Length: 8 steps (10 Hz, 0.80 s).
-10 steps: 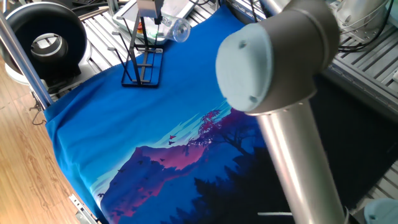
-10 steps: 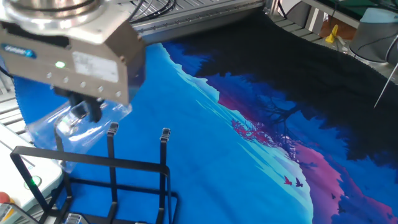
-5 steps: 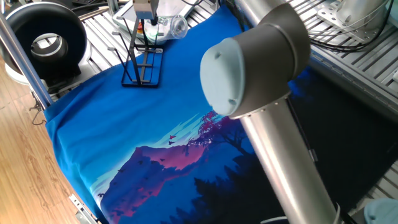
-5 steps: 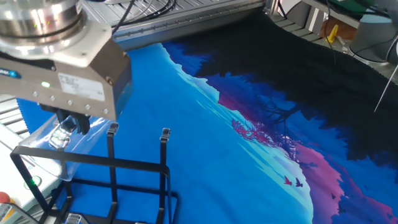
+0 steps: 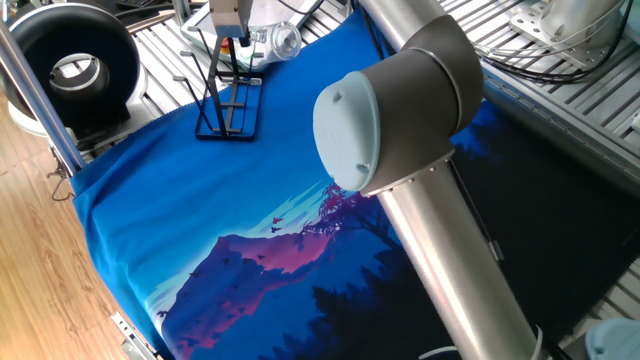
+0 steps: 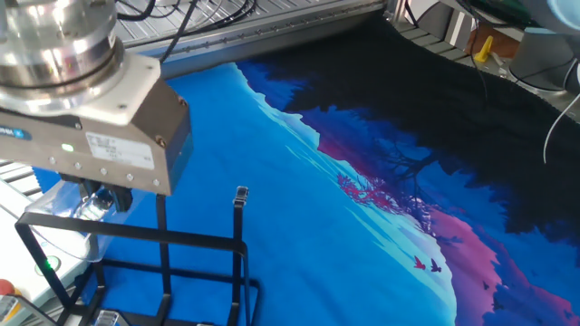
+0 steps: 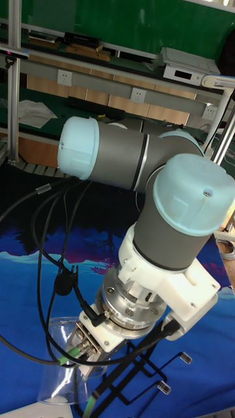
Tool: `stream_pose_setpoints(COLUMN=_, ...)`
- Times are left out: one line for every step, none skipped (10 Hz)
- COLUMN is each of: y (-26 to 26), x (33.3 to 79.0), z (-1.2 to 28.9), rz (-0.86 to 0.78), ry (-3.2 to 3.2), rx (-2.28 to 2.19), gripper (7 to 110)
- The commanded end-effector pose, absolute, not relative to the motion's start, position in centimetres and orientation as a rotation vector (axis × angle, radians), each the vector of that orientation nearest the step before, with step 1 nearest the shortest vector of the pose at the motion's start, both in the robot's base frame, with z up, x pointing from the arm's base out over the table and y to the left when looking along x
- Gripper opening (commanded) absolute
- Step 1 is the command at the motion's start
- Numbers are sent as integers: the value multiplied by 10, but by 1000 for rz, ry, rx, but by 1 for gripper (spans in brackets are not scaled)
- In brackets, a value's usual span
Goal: Put the cup on the cup rack
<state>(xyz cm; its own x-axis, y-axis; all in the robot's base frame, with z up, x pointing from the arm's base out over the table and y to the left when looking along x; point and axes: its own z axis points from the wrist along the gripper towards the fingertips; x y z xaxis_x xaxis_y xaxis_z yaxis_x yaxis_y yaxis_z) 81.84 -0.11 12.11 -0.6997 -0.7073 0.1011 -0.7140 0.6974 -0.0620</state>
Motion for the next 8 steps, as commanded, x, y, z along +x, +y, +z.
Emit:
stream_pose_setpoints(y=3, x=820, z=117, rz=127, ry=-2824, rx=1212, gripper=7)
stream_pose_setpoints(y=6, x=820, z=114, rz=110, ry=-2823, rx=1222, gripper=7)
stream_pose_setpoints(y=9, x=821, z=110, rz=91, ry=-2824, rx=1227, gripper=7)
stream_pose_setpoints(y=10, x=820, z=108, rz=82, ry=-2820, rx=1231, gripper=7)
stream_pose_setpoints(y=12, x=818, z=107, rz=61, ry=-2814, rx=1235, gripper=7)
stream_pose_setpoints(y=14, x=817, z=107, rz=49, ry=-2809, rx=1241, gripper=7)
stream_pose_setpoints(y=16, x=815, z=107, rz=24, ry=-2803, rx=1252, gripper=7)
stream_pose_setpoints(y=19, x=814, z=107, rz=-15, ry=-2793, rx=1276, gripper=7)
